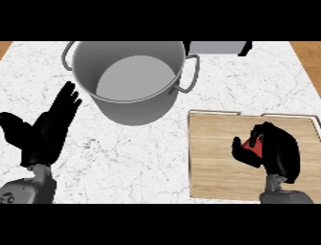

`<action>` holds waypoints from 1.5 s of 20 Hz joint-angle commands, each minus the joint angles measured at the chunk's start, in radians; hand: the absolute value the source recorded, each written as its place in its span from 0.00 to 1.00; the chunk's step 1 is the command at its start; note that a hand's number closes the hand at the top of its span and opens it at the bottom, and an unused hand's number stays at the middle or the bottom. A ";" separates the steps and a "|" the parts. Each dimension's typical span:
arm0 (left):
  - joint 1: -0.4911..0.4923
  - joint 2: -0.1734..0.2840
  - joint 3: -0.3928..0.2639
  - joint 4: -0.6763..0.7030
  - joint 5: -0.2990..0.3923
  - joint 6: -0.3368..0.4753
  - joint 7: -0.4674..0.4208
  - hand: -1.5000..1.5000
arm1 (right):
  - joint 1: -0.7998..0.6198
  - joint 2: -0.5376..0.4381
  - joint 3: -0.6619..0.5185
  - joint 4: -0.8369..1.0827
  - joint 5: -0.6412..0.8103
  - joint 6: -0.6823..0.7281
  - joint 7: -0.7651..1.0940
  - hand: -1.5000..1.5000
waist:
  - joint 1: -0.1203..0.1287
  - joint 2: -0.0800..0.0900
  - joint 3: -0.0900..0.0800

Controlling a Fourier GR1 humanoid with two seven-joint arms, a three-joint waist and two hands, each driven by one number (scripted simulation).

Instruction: Pick the bell pepper from the tray and place it in the pot

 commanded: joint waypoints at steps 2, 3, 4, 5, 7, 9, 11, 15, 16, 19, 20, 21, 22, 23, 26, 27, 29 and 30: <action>-0.002 -0.011 -0.019 0.000 0.004 -0.009 0.008 0.50 | -0.127 0.024 0.166 -0.135 0.184 -0.020 0.321 1.00 | 0.032 -0.005 0.004; -0.002 0.003 -0.009 0.012 0.006 -0.023 -0.008 0.50 | -0.151 0.024 0.208 -0.165 0.226 -0.012 0.365 1.00 | 0.029 -0.005 0.003; -0.020 -0.016 -0.029 0.022 -0.008 -0.008 -0.003 0.50 | -0.201 0.025 0.254 -0.168 0.275 0.026 0.416 1.00 | 0.031 0.000 0.004; -0.010 -0.009 -0.022 0.015 -0.002 -0.014 0.000 0.50 | -0.258 0.025 0.285 -0.196 0.309 0.063 0.470 1.00 | 0.044 -0.002 0.005; -0.031 -0.013 -0.038 0.015 -0.002 -0.024 0.007 0.50 | -0.359 0.025 0.376 -0.221 0.330 0.093 0.573 1.00 | 0.056 -0.001 0.007; -0.036 -0.029 -0.056 0.012 0.000 -0.025 0.010 0.50 | -0.505 0.025 0.419 -0.191 0.352 0.157 0.688 1.00 | 0.078 0.008 0.009; -0.030 -0.028 -0.063 0.023 -0.005 -0.032 0.003 0.50 | -0.608 0.025 0.485 -0.165 0.340 0.196 0.810 1.00 | 0.086 0.012 0.011; -0.066 -0.036 -0.064 0.022 -0.007 -0.025 0.006 0.50 | -0.835 0.025 0.443 -0.057 0.244 0.261 0.915 1.00 | 0.105 0.020 0.012; -0.085 -0.039 -0.062 0.027 -0.015 -0.011 0.026 0.50 | -0.853 0.025 0.454 -0.043 0.233 0.274 0.956 1.00 | 0.092 0.018 0.013; -0.062 -0.033 -0.061 0.040 -0.014 -0.028 -0.010 0.50 | -0.956 0.025 0.394 0.075 0.157 0.226 0.972 1.00 | 0.113 0.026 0.012; -0.083 -0.049 -0.070 0.037 -0.006 -0.025 0.011 0.50 | -0.975 0.025 0.375 0.128 0.156 0.200 0.973 1.00 | 0.116 0.030 0.013; -0.093 -0.042 -0.068 0.039 -0.009 -0.031 0.000 0.50 | -1.010 0.025 0.345 0.174 0.142 0.196 0.961 1.00 | 0.118 0.033 0.012; -0.056 -0.036 -0.061 0.029 -0.004 -0.037 -0.021 0.50 | -1.015 0.025 0.331 0.209 0.136 0.192 0.970 1.00 | 0.117 0.031 0.013; -0.094 -0.049 -0.068 0.053 -0.023 -0.016 -0.009 0.50 | -1.042 0.025 0.323 0.235 0.114 0.169 0.978 1.00 | 0.114 0.035 0.013; -0.095 -0.043 -0.060 0.038 -0.004 -0.027 0.012 0.50 | -1.111 0.025 0.278 0.374 0.075 0.152 0.951 1.00 | 0.120 0.037 0.013; -0.093 -0.035 -0.043 0.062 -0.008 -0.025 -0.008 0.50 | -1.127 0.025 0.248 0.403 0.073 0.123 0.933 1.00 | 0.106 0.039 0.014; -0.067 -0.052 -0.077 0.001 -0.014 -0.020 0.006 0.50 | -1.135 0.025 0.247 0.480 0.053 0.069 0.930 1.00 | 0.123 0.036 0.015; -0.114 -0.067 -0.069 0.063 -0.020 -0.008 -0.004 0.50 | -1.166 0.025 0.249 0.516 0.039 0.041 0.918 1.00 | 0.113 0.044 0.014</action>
